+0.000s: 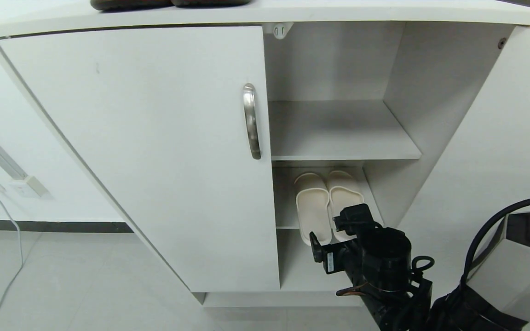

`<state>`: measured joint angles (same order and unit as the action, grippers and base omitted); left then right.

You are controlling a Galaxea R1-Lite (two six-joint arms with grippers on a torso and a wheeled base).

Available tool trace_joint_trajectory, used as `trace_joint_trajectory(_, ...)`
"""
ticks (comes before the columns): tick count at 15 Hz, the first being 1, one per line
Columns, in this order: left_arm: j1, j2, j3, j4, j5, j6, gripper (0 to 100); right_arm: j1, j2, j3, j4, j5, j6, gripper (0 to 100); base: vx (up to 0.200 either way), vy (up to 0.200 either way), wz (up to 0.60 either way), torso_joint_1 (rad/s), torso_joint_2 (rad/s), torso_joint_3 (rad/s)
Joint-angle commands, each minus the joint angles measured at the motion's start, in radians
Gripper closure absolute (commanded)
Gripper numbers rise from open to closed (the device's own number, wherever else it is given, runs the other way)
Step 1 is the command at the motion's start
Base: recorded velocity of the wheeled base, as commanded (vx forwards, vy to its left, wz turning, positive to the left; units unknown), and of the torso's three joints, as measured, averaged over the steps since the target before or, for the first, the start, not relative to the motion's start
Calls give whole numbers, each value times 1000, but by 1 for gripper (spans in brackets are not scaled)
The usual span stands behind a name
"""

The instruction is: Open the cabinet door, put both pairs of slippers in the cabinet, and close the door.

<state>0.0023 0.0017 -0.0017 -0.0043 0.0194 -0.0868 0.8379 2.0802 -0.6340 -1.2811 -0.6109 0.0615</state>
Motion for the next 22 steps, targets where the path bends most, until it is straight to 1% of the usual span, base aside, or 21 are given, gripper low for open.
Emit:
trace_joint_trajectory(1,1,1,0,0,1,-1,100,0,-2,1,0,0,0,0,-200,0,0,-7,7,7)
trace_joint_trajectory(4,1,1,0,0,-1,2,100,0,-3,-1,0,0,0,0,-200,0,0,2,1,2)
trace_joint_trajectory(18,1,1,0,0,-2,2,100,0,4,4,-1,2,1,0,0,0,0,0,0,0)
trace_joint_trajectory(22,1,1,0,0,-2,4,100,0,3,1,-1,0,0,0,0,0,0,4,2,166)
